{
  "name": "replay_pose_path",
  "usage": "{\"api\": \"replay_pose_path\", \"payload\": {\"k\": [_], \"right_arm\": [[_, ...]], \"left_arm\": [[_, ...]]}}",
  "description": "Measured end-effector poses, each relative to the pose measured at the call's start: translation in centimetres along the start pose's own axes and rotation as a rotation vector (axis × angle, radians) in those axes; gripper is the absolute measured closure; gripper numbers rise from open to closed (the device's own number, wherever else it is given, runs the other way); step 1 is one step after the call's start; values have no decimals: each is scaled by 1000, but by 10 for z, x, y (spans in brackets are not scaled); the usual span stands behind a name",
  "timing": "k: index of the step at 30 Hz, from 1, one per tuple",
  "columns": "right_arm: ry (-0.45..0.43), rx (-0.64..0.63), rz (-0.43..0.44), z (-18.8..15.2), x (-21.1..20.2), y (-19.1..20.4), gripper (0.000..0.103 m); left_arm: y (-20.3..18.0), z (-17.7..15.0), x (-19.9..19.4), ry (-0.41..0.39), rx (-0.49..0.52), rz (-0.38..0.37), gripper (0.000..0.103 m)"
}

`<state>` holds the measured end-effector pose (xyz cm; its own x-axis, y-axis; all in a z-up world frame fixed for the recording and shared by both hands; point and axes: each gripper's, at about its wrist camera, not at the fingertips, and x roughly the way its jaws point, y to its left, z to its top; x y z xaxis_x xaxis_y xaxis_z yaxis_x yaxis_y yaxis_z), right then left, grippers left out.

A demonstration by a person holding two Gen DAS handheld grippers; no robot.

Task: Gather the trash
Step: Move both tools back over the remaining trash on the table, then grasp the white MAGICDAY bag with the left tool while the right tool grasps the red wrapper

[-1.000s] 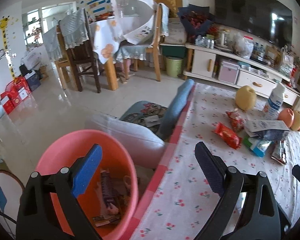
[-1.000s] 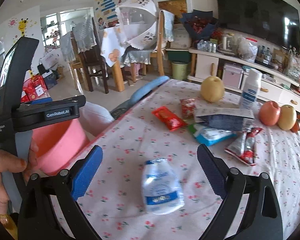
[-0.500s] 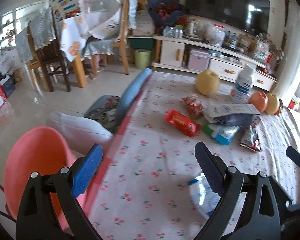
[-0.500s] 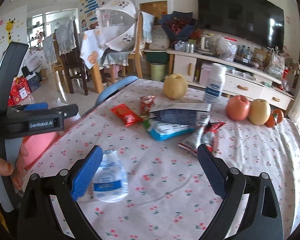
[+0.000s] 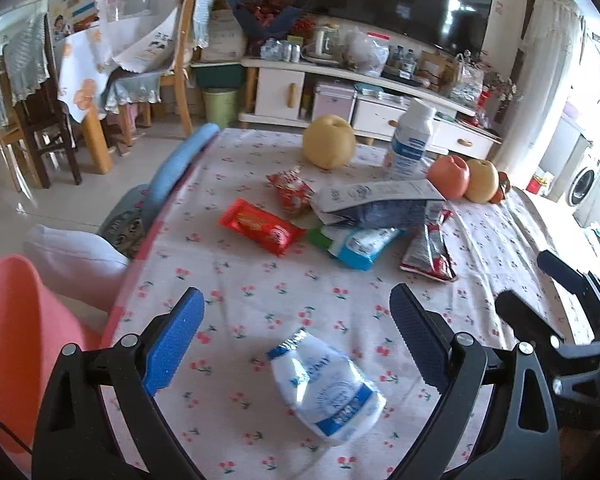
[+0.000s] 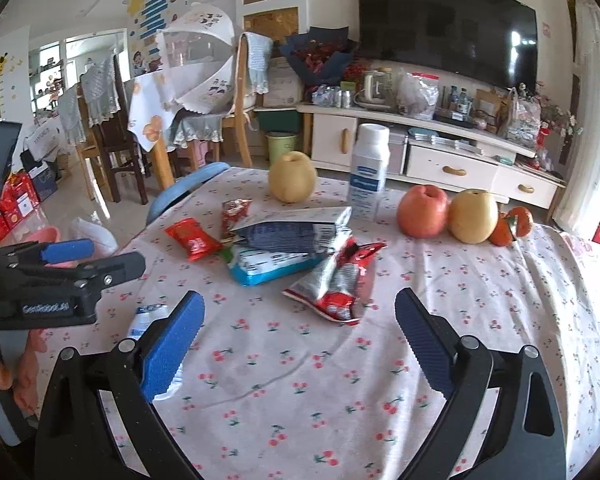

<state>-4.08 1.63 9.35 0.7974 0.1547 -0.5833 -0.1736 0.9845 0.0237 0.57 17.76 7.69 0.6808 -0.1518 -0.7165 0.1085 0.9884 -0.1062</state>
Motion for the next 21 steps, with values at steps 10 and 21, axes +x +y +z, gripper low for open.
{"api": "replay_pose_path", "payload": {"k": [10,21], "right_arm": [[-1,-1,-46,0,6,-18,8],[36,-21,-74,2,26,-29,8]], "left_arm": [[-15,-11,7,43,3,9,9],[-18,-24,19,86,-74,92,9]]}}
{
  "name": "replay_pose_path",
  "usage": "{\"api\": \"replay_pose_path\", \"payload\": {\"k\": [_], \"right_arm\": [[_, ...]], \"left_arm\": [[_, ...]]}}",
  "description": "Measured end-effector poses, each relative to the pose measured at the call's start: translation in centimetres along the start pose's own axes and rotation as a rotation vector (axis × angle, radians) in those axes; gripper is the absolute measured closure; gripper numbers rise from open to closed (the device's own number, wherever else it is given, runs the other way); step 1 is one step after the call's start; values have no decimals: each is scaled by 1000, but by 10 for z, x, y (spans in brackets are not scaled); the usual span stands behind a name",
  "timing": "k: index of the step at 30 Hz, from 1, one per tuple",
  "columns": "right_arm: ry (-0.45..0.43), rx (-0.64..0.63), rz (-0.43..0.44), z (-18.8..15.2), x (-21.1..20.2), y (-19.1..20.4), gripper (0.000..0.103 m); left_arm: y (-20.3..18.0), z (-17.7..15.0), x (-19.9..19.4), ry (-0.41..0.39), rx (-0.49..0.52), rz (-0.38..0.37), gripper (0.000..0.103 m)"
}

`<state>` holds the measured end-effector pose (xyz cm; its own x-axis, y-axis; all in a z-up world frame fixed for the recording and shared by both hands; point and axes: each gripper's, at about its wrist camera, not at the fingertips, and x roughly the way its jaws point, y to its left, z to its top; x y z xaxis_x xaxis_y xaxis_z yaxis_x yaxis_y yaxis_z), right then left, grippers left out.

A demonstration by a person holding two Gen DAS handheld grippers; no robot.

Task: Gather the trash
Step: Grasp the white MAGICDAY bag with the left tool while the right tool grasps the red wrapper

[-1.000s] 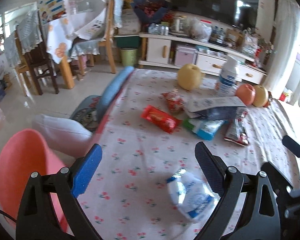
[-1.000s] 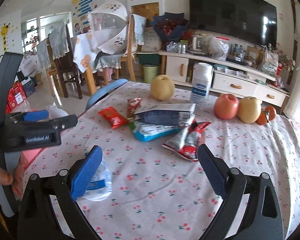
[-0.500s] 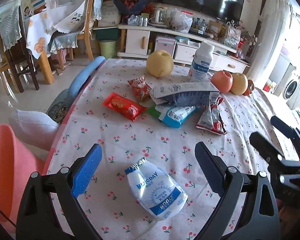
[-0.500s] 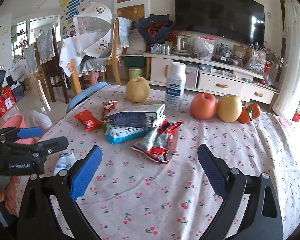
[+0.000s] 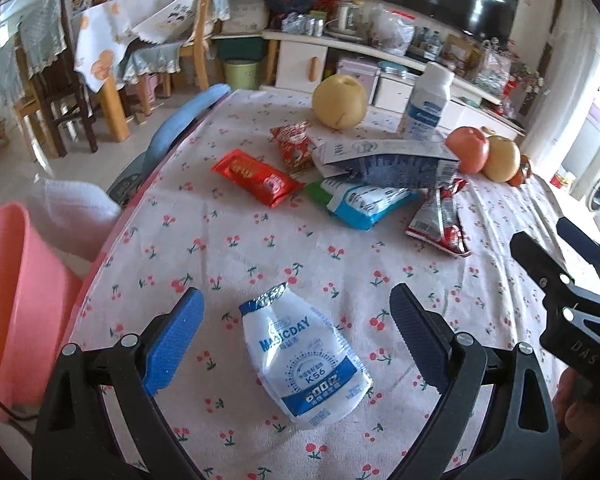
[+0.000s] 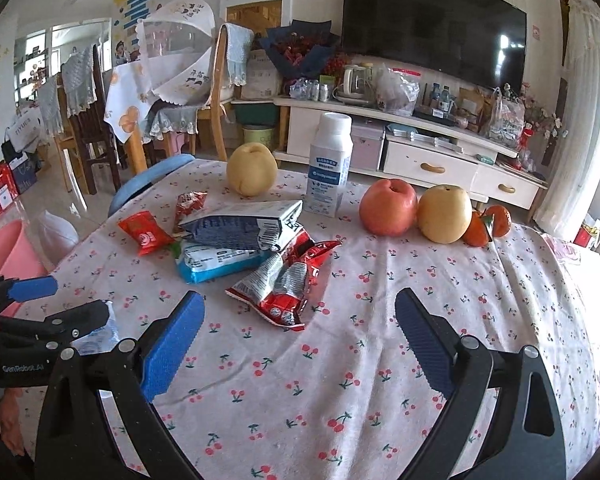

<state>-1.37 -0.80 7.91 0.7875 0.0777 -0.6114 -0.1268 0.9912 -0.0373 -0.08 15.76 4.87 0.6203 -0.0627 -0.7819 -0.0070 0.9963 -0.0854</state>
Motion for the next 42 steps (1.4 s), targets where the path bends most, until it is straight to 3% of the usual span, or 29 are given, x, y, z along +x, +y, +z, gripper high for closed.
{"api": "replay_pose_path", "payload": {"k": [16,23,29,34,39,42], "right_arm": [[78,47,-21,2,36,-23,8],[137,127,32,3,53,-39,8],[196,284,142,1,68,-65,8],[221,320,196,1,81,-70,8],[217,258,233,3,89,-61,8],[211,216,238,4,92,-55,8]], "left_arm": [[-9,-6,19,56,-18,31,9],[-19,-6,26,71,-5,6,9],[-24,-6,31,81,-12,-17,10],[-25,-8,34,86,-9,-18,16],[-24,-12,40,119,-25,-47,30],[-25,-12,40,111,-26,-52,32]]}}
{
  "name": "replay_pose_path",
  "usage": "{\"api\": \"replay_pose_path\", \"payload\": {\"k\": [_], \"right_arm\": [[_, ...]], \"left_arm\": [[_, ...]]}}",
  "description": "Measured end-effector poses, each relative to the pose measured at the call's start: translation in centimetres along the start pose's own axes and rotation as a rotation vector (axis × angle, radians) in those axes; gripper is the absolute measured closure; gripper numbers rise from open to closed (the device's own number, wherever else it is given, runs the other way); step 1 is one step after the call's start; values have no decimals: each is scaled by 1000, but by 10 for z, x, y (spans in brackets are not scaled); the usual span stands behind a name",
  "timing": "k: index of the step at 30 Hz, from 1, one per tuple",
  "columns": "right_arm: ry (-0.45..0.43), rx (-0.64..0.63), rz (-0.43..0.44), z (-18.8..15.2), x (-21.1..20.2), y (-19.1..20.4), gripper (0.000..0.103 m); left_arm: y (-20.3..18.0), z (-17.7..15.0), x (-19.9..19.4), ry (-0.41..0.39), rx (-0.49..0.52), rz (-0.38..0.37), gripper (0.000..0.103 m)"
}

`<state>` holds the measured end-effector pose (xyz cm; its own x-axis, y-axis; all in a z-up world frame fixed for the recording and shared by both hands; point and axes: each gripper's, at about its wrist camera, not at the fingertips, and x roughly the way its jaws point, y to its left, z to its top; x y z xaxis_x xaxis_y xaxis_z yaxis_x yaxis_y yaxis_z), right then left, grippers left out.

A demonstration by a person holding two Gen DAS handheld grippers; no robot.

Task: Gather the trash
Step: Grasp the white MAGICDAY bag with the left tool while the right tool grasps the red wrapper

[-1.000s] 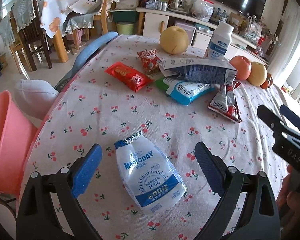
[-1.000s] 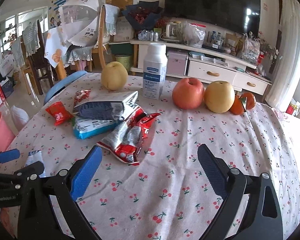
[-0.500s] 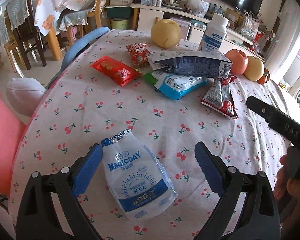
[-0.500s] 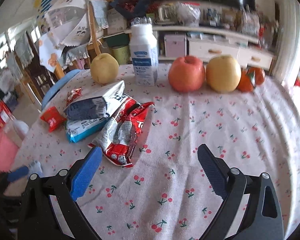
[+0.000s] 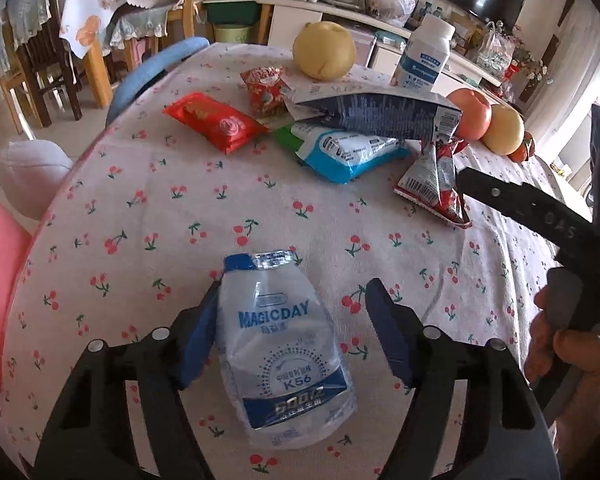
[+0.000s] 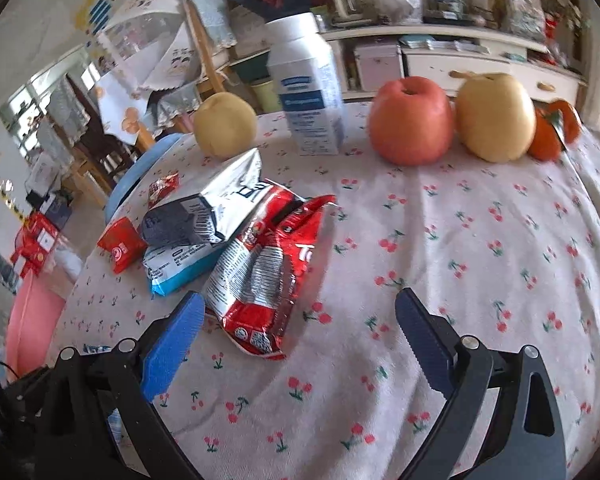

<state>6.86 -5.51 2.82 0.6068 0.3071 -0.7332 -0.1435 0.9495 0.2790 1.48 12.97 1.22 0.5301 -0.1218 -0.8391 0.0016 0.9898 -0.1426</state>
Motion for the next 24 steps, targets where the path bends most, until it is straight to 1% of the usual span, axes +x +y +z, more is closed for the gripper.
{"api": "replay_pose_path", "payload": {"k": [5,11,13,16,19,20,21,23,24], "right_arm": [[7,-45,12,8,11,5,8],[39,-35,40,17,30,10,8],[40,-44,30,19,33,12,8],[34,-71,4,20,38,17,8],[45,-111,-25,21,42,24,8],[45,-116,-26,20,42,24,10],[44,-127,-26,20,42,25,18],[40,-148,-43,20,41,27,28],[43,-154,-39,19,41,26,28]], "left_arm": [[0,0,1,-7,0,1,36],[-1,2,2,-18,4,7,38],[-2,2,2,-21,12,11,45],[-3,3,3,-24,28,17,49],[-3,3,3,-28,35,17,50],[-3,4,4,-28,34,15,50],[-3,4,4,-28,33,11,50],[-2,4,4,-27,33,2,50],[-2,4,4,-27,33,-2,50]]}}
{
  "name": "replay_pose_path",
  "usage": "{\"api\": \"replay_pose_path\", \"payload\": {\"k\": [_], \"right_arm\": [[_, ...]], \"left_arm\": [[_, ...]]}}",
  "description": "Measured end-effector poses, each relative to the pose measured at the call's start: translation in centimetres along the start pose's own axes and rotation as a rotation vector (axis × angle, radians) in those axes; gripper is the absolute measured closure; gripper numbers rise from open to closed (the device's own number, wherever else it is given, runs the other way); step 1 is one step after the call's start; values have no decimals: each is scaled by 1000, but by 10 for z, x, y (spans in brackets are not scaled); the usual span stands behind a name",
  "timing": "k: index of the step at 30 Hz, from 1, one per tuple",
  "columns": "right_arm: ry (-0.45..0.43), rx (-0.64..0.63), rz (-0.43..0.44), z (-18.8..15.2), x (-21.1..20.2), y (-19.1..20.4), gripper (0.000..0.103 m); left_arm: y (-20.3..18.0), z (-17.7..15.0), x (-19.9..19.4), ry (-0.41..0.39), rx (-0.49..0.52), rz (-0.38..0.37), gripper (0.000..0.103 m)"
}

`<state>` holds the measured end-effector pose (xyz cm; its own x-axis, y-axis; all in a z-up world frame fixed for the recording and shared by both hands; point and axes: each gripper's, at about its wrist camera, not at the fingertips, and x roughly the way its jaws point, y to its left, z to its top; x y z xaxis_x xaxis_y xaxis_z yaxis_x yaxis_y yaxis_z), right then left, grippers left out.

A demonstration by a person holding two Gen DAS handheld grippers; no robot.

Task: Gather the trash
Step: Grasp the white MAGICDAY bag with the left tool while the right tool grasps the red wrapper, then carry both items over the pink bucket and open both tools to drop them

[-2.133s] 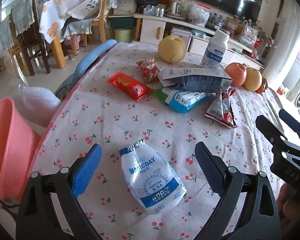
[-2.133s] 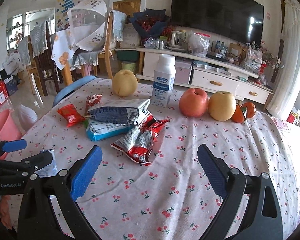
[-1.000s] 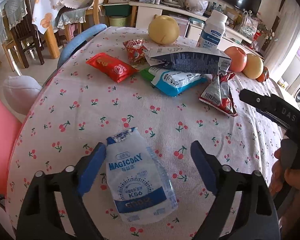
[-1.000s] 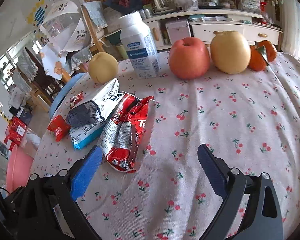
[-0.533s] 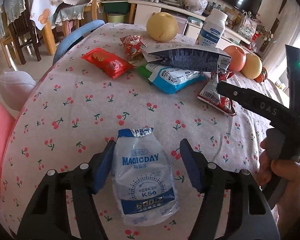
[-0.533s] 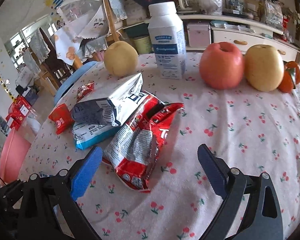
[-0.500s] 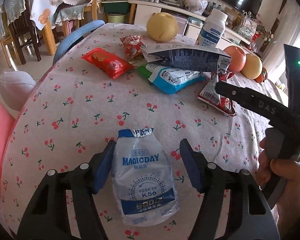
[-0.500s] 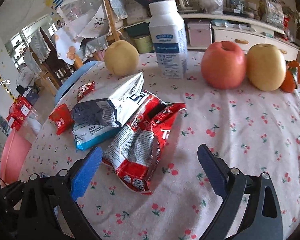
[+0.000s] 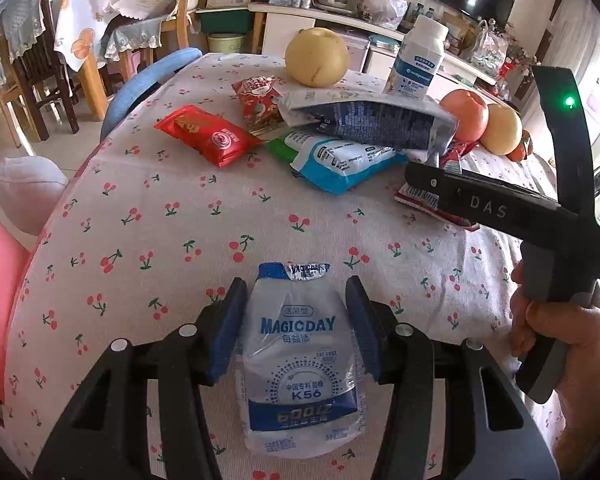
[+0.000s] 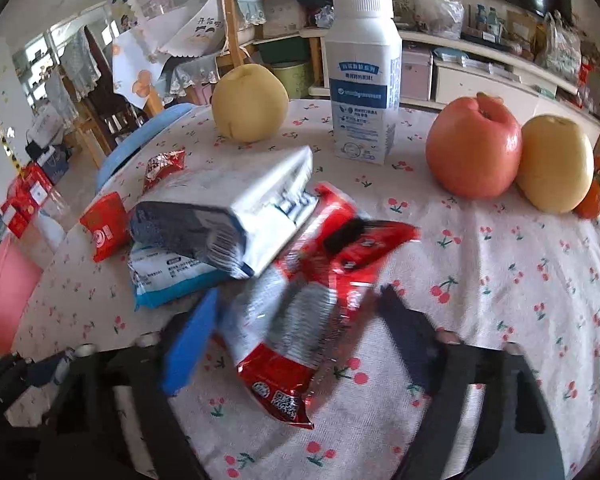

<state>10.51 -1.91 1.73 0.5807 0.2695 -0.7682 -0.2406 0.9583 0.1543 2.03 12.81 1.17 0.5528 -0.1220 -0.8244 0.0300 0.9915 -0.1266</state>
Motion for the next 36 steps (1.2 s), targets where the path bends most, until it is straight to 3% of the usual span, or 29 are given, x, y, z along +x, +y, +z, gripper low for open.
{"api": "replay_pose_path", "payload": {"k": [18,36], "right_arm": [[-41,-25,-1,-22,-25,6,53],[-79,17,-10,-57,-58,27,59]], "left_arm": [[22,1,-18,-42,-56,-86,51],[45,8,-49,-150,-95,-168,52]]}}
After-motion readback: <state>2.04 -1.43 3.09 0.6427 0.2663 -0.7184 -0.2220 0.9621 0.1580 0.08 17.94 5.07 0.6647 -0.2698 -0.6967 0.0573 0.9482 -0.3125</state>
